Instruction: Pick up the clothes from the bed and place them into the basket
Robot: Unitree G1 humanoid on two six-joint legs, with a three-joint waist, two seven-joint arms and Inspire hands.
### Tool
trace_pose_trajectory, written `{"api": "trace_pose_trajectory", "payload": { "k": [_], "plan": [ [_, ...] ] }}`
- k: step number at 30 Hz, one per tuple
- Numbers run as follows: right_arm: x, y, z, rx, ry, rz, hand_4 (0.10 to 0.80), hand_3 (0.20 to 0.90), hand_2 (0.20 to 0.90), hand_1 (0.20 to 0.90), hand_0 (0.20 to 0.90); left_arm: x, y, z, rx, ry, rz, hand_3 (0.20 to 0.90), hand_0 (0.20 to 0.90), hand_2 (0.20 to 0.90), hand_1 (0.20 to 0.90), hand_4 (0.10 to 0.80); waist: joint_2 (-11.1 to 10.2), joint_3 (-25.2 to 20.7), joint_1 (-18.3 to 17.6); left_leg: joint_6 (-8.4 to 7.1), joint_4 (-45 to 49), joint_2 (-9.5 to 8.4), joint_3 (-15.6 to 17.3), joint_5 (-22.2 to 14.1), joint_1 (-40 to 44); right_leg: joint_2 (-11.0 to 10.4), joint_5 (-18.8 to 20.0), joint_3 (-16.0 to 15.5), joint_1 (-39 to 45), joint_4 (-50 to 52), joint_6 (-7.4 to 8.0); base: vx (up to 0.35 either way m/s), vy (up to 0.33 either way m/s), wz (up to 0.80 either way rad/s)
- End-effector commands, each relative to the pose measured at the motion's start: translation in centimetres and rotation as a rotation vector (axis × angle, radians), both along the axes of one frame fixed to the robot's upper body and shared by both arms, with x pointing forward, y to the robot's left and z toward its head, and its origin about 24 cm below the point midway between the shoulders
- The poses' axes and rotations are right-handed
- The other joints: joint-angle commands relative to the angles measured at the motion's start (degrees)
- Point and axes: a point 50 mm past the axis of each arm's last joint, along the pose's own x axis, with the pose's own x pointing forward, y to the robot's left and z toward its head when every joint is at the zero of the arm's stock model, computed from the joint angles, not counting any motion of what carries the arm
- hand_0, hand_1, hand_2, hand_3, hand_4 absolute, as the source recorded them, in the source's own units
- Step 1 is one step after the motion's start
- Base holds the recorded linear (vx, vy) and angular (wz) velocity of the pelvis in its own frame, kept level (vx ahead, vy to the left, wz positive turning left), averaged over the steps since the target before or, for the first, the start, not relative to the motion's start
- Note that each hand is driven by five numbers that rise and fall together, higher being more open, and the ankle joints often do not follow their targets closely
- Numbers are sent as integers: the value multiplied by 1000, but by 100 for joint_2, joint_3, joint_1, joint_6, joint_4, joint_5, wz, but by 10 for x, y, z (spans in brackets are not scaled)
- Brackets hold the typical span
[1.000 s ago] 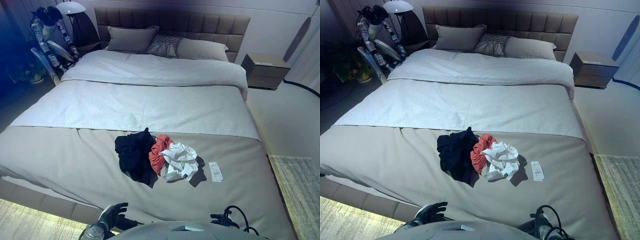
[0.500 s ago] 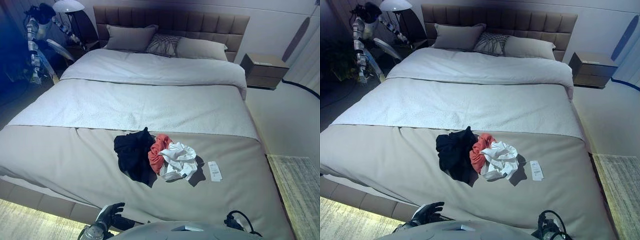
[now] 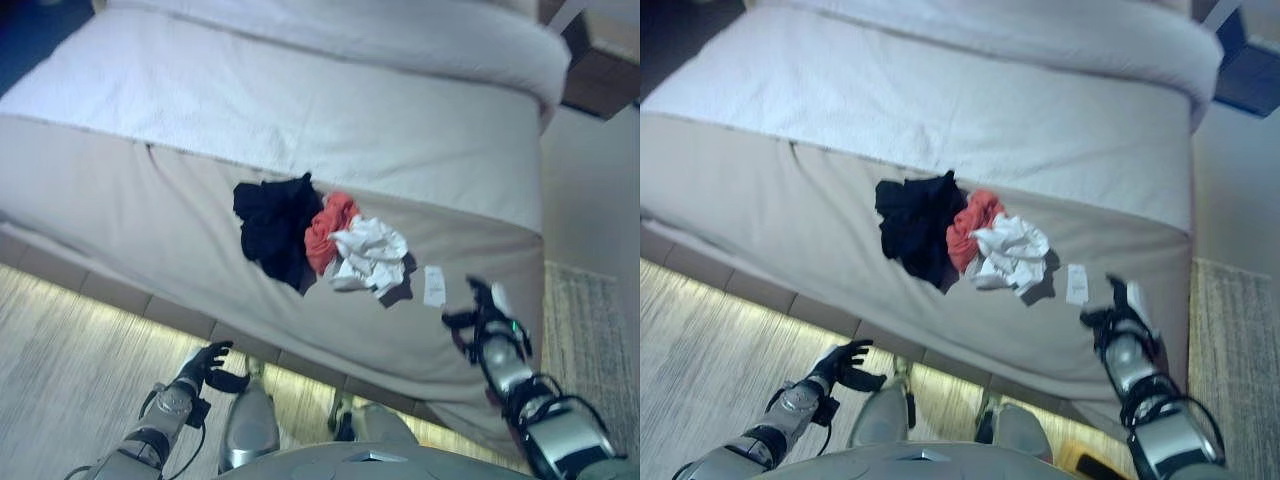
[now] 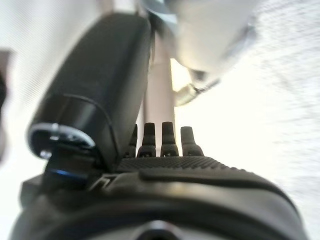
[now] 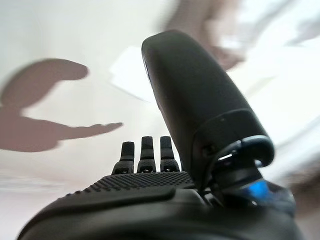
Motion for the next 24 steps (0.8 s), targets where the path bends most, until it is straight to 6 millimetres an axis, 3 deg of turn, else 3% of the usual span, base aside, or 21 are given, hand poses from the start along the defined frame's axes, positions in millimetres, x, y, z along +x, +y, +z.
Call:
{"api": "trace_pose_trajectory", "payload": {
  "k": [1, 5, 6, 12, 17, 18, 24],
  "plan": [
    [23, -11, 45, -47, -180, 9, 800, 900, 900, 900, 900, -6, 22, 9, 12, -66, 133, 900, 900, 900, 900, 800, 65, 115, 225, 187, 352, -268, 155, -488, -141, -38, 361, 407, -745, 463, -44, -36, -81, 14],
    [36, -19, 71, -66, -236, 24, 800, 900, 900, 900, 900, -2, 18, 12, 8, -96, 96, 900, 900, 900, 900, 800, 180, 290, 370, 121, 468, -301, 44, -447, -408, -82, 358, 275, -874, 488, -95, -21, -57, 23],
    [42, -29, 88, -70, -251, -1, 800, 900, 900, 900, 900, -2, 17, 13, 6, -100, 71, 900, 900, 900, 900, 800, 246, 365, 464, 81, 514, -315, -6, -417, -542, -107, 341, 179, -958, 518, -134, -8, -47, 23],
    [54, -41, 114, -72, -271, -43, 800, 900, 900, 900, 900, 8, 17, 22, 20, -167, 33, 900, 900, 900, 900, 800, 425, 485, 603, 15, 705, -283, -88, -349, -894, -211, 222, 9, -1309, 829, -219, -1, -24, 13],
    [68, -49, 146, -53, -264, -31, 800, 900, 900, 900, 900, 17, 9, 27, -10, -215, 19, 900, 900, 900, 900, 800, 756, 629, 696, 11, 1067, -358, -131, -337, -1300, -412, 132, -101, -1749, 1265, -289, 9, 52, 12],
    [71, -49, 151, -37, -253, -15, 800, 900, 900, 900, 900, 16, 9, 27, -14, -219, 19, 900, 900, 900, 900, 800, 809, 640, 713, -31, 1150, -360, -168, -504, -1316, -433, -44, -37, -1805, 1415, -231, 53, 56, 4],
    [78, -45, 158, 121, -146, 116, 800, 900, 900, 900, 900, 8, 9, 24, -18, -214, 28, 900, 900, 900, 900, 800, 1059, 696, 742, -20, 1409, -357, -113, -524, -1628, -557, -235, -18, -2236, 1890, -320, 20, 62, 2]
  ]
}}
